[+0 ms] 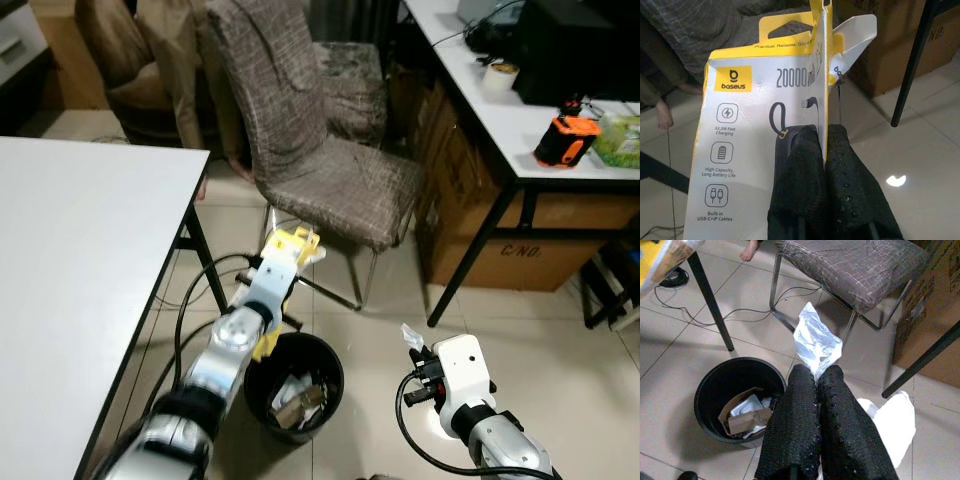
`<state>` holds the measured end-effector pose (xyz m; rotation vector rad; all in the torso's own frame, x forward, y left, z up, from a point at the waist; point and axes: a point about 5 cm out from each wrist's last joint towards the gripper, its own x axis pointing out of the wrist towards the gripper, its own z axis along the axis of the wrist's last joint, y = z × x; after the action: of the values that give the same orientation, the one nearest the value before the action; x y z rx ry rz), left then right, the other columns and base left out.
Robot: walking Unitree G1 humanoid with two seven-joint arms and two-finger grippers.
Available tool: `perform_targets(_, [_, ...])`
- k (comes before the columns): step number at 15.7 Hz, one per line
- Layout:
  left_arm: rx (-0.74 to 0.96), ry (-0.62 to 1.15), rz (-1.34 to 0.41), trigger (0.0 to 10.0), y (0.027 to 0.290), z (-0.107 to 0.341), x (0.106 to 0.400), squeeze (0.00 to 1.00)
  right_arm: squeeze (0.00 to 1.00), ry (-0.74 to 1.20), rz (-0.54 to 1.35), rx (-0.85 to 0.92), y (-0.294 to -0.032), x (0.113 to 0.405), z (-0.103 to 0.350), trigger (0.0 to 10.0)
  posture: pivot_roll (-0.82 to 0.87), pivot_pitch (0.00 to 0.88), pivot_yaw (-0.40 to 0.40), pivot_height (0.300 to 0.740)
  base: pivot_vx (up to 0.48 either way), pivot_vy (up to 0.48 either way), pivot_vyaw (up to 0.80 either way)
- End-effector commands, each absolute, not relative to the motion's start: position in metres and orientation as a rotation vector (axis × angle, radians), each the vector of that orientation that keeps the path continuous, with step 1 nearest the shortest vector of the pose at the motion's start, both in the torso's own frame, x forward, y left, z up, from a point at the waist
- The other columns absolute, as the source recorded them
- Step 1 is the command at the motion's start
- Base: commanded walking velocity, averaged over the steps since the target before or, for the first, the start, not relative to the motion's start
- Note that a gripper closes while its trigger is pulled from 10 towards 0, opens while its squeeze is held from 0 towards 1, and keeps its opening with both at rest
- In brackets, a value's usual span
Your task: Picking trash to rubbish bin
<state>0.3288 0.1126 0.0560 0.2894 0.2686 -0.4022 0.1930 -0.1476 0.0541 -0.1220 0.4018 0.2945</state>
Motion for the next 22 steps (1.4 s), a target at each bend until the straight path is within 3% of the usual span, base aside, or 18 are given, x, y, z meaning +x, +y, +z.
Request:
perform_targets(1, [0.293,0.245,-0.402,10.0,0.110,0.058,0.333,0.02,0.00,0.405,0.296,-0.121,-0.149,0.192,0.057,10.0,-0.16,0.117,-0.013,0.740,0.000,0.000,0.00])
perform_targets(3, [0.288,0.235,-0.426,10.0,0.106,0.059,0.334,0.07,0.00,0.410,0.297,-0.118,-0.150,0.190,0.057,10.0,-0.16,0.123,-0.015,0.740,0.000,0.000,0.00])
perform_targets(4, [0.288,0.230,-0.436,10.0,0.104,0.060,0.335,0.40,0.00,0.412,0.298,-0.118,-0.150,0.190,0.058,10.0,-0.16,0.125,-0.016,0.740,0.000,0.000,0.00])
perform_targets(5, [0.289,0.226,-0.433,10.0,0.104,0.061,0.336,0.92,0.00,0.413,0.299,-0.117,-0.150,0.190,0.058,10.0,-0.16,0.127,-0.016,0.740,0.000,0.000,0.00])
perform_targets(6, [0.289,0.220,-0.430,10.0,0.104,0.062,0.338,1.00,0.00,0.413,0.299,-0.117,-0.150,0.191,0.058,10.0,-0.16,0.132,-0.015,0.740,0.000,0.000,0.00])
perform_targets(20, [0.352,0.189,-0.449,10.0,0.112,0.065,0.343,1.00,0.00,0.412,0.297,-0.116,-0.149,0.195,0.059,10.0,-0.16,0.117,-0.018,0.740,0.000,0.000,0.00])
perform_targets(21, [0.333,0.181,-0.454,10.0,0.121,0.064,0.340,0.80,0.00,0.398,0.292,-0.109,-0.148,0.198,0.060,10.0,-0.15,0.112,-0.016,0.740,0.000,0.000,0.00])
perform_targets(22, [0.316,0.171,-0.464,10.0,0.126,0.063,0.336,0.46,0.00,0.387,0.294,-0.102,-0.147,0.200,0.061,10.0,-0.14,0.106,-0.015,0.740,0.000,0.000,0.00])
